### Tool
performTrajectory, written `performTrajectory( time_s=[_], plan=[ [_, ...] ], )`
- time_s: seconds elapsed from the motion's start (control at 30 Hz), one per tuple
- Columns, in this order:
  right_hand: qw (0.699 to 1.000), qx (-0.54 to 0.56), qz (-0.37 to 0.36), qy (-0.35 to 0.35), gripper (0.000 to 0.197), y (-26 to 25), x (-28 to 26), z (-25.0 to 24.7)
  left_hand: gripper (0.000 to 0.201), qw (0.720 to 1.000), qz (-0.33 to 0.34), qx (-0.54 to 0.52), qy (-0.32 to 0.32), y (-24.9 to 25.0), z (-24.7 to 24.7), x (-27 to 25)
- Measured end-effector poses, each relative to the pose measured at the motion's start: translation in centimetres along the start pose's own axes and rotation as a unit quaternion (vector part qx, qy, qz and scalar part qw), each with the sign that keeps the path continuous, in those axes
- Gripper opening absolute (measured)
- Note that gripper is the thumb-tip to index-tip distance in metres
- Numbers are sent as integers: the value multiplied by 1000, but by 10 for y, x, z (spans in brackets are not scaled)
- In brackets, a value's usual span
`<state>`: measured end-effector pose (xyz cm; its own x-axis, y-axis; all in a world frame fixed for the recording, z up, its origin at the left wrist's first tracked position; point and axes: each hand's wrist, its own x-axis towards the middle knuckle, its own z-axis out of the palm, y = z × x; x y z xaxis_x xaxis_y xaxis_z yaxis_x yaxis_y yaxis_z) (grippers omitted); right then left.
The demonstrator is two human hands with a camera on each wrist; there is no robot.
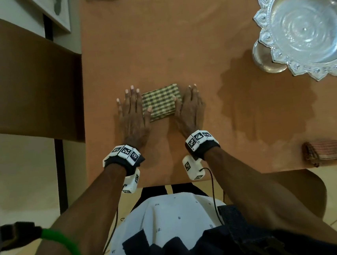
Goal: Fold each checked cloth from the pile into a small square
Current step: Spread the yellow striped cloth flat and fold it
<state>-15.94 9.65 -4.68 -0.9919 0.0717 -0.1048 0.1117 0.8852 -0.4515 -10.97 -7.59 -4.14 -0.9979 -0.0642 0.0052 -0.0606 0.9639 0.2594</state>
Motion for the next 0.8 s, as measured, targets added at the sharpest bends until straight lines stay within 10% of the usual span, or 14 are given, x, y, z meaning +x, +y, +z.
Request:
performTrajectory(
  time_s=[0.1,0.47,0.67,0.8],
  plan=[
    [996,11,45,78,38,-14,-5,-4,59,999,33,-36,0,6,0,0],
    [969,141,188,-81,25,-35,24,-32,47,954,-88,-278,67,9,-38,38],
    [995,98,-8,23,29,-84,-3,-30,70,841,-219,-480,-122,-5,-70,70],
    [979,39,-202,-1,35,-104,-26,-8,78,857,-220,-419,-203,-28,-69,78]
  ],
)
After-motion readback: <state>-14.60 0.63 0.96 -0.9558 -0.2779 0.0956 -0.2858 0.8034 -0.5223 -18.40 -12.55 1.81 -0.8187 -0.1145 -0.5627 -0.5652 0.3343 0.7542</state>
